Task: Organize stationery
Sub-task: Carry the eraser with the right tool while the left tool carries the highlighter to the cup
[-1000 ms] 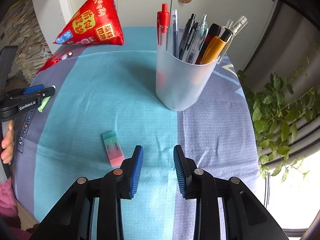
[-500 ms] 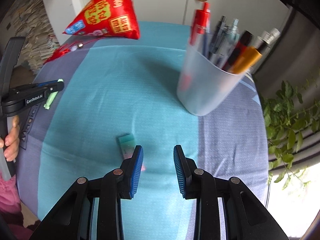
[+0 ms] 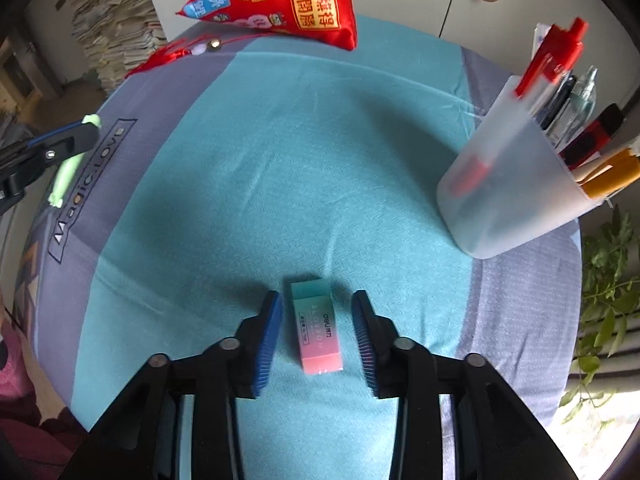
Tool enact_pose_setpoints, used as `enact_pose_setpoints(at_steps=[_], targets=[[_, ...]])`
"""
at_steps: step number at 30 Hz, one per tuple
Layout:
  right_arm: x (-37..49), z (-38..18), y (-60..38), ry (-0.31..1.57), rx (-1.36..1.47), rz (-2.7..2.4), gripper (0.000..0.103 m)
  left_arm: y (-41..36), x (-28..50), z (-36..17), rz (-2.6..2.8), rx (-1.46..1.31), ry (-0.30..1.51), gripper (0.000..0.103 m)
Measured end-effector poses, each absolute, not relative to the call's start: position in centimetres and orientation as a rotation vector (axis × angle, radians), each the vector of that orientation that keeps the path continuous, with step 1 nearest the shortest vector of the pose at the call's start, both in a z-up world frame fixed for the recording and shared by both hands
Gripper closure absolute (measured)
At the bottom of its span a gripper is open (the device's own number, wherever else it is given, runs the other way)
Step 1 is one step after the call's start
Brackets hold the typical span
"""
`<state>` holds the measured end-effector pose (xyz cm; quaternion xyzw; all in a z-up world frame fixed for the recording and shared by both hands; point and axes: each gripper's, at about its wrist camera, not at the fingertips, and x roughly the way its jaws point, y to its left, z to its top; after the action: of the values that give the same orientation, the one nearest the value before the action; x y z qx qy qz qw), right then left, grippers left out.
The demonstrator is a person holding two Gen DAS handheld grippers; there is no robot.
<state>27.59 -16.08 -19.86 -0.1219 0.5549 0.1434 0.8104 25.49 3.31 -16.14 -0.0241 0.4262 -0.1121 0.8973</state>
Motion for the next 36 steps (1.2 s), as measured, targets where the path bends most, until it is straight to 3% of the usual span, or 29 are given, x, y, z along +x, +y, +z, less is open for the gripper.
enact_pose_setpoints(at_steps=[4, 5, 6, 20, 36], targets=[[27.8, -20.1, -15.7, 1.163, -0.272, 0.309, 0.063, 3.1, 25.1, -16.2, -0.246, -0.049, 0.883, 0.092], [27.8, -20.0, -15.7, 1.161, -0.272, 0.311, 0.079, 3.1, 25.2, -16.2, -0.249, -0.053, 0.885, 0.092], [27.8, -20.0, -15.6, 1.163, -0.274, 0.312, 0.082, 3.2, 25.1, -16.2, -0.251, -0.053, 0.886, 0.092], [25.2, -12.8, -22.4, 0.934, 0.021, 0.217, 0.082, -0.4, 24.8, -14.3, -0.337, -0.009, 0.864, 0.092], [22.9, -12.2, -30.3, 0.864, 0.163, 0.087, 0.082, -14.6, 27.8, -7.2, -0.697, -0.031, 0.761, 0.092]])
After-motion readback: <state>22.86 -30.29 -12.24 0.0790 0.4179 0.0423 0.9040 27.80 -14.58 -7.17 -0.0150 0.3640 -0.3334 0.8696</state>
